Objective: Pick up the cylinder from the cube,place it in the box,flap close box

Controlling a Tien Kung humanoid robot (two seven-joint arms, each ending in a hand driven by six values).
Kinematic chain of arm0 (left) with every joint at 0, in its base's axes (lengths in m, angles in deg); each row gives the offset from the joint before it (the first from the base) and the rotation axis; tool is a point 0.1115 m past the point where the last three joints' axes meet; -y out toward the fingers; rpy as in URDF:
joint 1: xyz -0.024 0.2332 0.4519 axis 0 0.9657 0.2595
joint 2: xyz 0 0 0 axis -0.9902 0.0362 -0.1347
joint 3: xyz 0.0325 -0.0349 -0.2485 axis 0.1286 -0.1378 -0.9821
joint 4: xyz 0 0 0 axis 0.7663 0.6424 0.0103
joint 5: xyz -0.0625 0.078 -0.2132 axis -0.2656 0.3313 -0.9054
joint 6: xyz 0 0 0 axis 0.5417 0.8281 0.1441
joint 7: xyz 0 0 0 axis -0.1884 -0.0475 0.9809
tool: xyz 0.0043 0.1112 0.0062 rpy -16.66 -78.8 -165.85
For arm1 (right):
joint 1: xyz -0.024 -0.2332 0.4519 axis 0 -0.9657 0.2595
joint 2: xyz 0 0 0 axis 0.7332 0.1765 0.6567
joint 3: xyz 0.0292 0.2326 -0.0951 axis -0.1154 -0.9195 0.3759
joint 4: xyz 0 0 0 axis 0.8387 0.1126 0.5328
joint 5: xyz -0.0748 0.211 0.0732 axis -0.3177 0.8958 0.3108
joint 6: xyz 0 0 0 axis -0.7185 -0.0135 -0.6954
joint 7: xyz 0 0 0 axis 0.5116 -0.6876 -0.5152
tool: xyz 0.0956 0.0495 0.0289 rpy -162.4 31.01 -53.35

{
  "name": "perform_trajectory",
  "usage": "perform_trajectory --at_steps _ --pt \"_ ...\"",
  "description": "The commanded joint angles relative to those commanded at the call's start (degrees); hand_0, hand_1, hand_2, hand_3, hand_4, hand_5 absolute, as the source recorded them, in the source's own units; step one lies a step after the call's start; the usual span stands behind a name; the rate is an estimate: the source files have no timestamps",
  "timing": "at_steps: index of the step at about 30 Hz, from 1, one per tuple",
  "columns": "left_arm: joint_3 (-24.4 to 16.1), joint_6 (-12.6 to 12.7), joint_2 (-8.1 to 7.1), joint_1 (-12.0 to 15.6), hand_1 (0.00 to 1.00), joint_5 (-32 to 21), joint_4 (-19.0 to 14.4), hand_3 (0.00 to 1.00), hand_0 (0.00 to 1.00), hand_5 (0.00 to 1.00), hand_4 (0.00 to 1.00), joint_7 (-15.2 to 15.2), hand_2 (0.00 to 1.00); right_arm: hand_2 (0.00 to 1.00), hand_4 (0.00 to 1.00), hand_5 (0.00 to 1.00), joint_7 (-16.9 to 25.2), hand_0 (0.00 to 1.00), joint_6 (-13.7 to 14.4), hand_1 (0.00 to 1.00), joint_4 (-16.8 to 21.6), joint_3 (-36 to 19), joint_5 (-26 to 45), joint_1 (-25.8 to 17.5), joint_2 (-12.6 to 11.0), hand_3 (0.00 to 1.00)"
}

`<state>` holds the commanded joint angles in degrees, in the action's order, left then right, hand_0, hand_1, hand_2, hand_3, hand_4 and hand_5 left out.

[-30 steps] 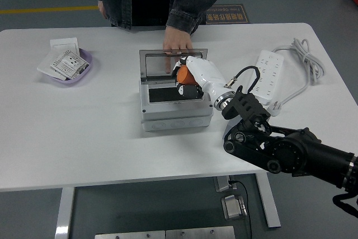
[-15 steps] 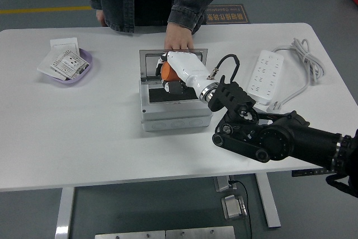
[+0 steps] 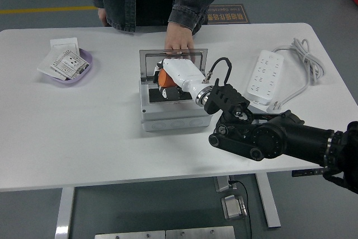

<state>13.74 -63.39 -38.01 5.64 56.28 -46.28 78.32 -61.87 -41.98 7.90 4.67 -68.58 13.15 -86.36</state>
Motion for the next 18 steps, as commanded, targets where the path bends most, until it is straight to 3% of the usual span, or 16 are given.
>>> perform_trajectory --at_steps 4,5,10,11,16,17,18 --pt "0.9 0.0 0.04 -0.1 0.693 -0.8 0.0 0.554 0.660 0.079 0.500 -0.3 0.570 0.269 0.028 0.002 0.9 0.002 -1.8 0.059 -1.2 -0.6 0.6 0.1 0.0 0.235" --pt "1.1 0.1 0.04 -0.1 0.694 -1.0 0.0 0.555 0.661 0.080 0.501 -0.3 0.571 0.299 0.074 0.031 1.0 0.017 -2.1 0.105 -1.4 -0.7 0.7 0.1 -0.1 0.333" --pt "2.0 0.1 0.02 -0.2 0.694 -1.8 0.0 0.555 0.661 0.080 0.501 -0.6 0.571 0.299 0.074 0.031 1.5 0.017 -2.6 0.105 -2.0 -1.1 1.0 0.0 -0.1 0.333" --pt "2.1 0.1 0.03 -0.2 0.693 -1.9 0.0 0.553 0.661 0.078 0.495 -0.6 0.570 0.528 0.645 0.193 1.5 0.173 -2.6 0.304 -2.1 -1.1 1.0 0.0 -0.1 0.647" --pt "2.1 0.0 0.07 -0.4 0.693 -1.6 0.0 0.553 0.661 0.078 0.495 -0.6 0.570 0.528 0.645 0.193 1.8 0.173 -1.8 0.304 -2.1 -0.9 1.1 -0.3 0.0 0.647" --pt "1.9 0.0 0.07 -0.4 0.692 -1.4 0.0 0.553 0.660 0.078 0.493 -0.5 0.569 0.569 0.836 0.387 1.9 0.281 -1.7 0.396 -2.0 -0.9 1.1 -0.4 0.0 0.652" --pt "1.6 0.0 0.07 -0.4 0.692 -1.1 0.0 0.553 0.660 0.078 0.493 -0.4 0.569 0.569 0.836 0.387 1.9 0.281 -1.5 0.396 -2.0 -0.9 1.1 -0.4 0.0 0.652"
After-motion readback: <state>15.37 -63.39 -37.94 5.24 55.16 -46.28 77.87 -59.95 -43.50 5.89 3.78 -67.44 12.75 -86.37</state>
